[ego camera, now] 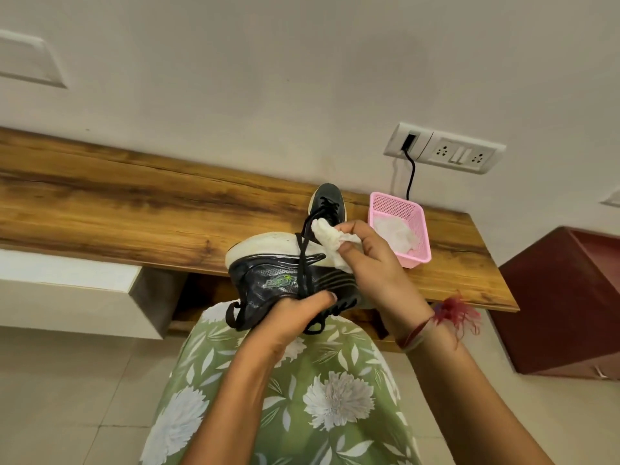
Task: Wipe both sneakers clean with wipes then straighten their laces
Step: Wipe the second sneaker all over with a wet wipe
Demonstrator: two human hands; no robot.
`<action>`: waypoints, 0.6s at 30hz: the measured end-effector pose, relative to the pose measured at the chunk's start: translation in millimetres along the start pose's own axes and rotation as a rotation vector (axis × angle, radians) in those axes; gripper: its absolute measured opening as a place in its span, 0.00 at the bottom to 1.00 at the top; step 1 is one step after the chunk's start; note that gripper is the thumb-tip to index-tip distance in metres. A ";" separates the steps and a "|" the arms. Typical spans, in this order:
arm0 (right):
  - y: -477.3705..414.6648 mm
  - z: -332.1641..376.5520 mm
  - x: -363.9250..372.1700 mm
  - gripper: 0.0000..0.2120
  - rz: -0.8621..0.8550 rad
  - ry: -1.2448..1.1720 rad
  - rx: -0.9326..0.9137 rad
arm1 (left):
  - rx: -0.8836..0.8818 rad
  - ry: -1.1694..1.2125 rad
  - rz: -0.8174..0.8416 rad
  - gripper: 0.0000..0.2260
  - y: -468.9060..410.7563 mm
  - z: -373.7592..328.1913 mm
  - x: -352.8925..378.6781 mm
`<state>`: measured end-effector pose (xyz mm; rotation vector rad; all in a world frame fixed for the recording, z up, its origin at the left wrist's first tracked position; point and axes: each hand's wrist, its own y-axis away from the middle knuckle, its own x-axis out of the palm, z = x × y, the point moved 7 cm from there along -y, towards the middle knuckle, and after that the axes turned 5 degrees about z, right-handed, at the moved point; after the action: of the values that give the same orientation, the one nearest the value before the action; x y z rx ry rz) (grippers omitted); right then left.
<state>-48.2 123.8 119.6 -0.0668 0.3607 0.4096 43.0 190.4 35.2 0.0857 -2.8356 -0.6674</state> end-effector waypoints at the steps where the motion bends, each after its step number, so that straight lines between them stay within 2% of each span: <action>1: -7.4 -3.4 -1.7 0.10 0.030 0.037 0.053 | -0.003 -0.033 0.001 0.10 -1.4 1.7 -1.2; 4: -26.1 -12.7 -5.4 0.08 0.150 0.059 0.228 | 0.006 -0.051 -0.002 0.07 -1.7 3.3 -5.1; 6: -34.4 -14.8 -6.3 0.07 0.213 0.043 0.290 | -0.009 -0.040 0.000 0.11 -2.0 5.1 -5.8; 8: -41.5 -16.6 -6.0 0.06 0.252 0.102 0.306 | -0.027 -0.053 0.000 0.15 -3.6 7.7 -6.2; 13: -55.1 -23.8 10.9 0.09 0.344 0.165 0.312 | -0.047 -0.087 0.016 0.11 -8.7 13.7 -6.4; 15: -57.3 -22.2 23.0 0.07 0.373 0.076 0.300 | -0.024 -0.053 0.028 0.11 -10.5 15.0 -3.7; 18: -57.4 -12.3 37.0 0.09 0.384 -0.210 0.250 | -0.012 -0.003 0.053 0.12 -9.8 14.9 -0.5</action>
<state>2.4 83.6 94.4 0.2921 0.2131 0.7406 40.0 188.1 17.8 0.0078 -2.8254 -0.6730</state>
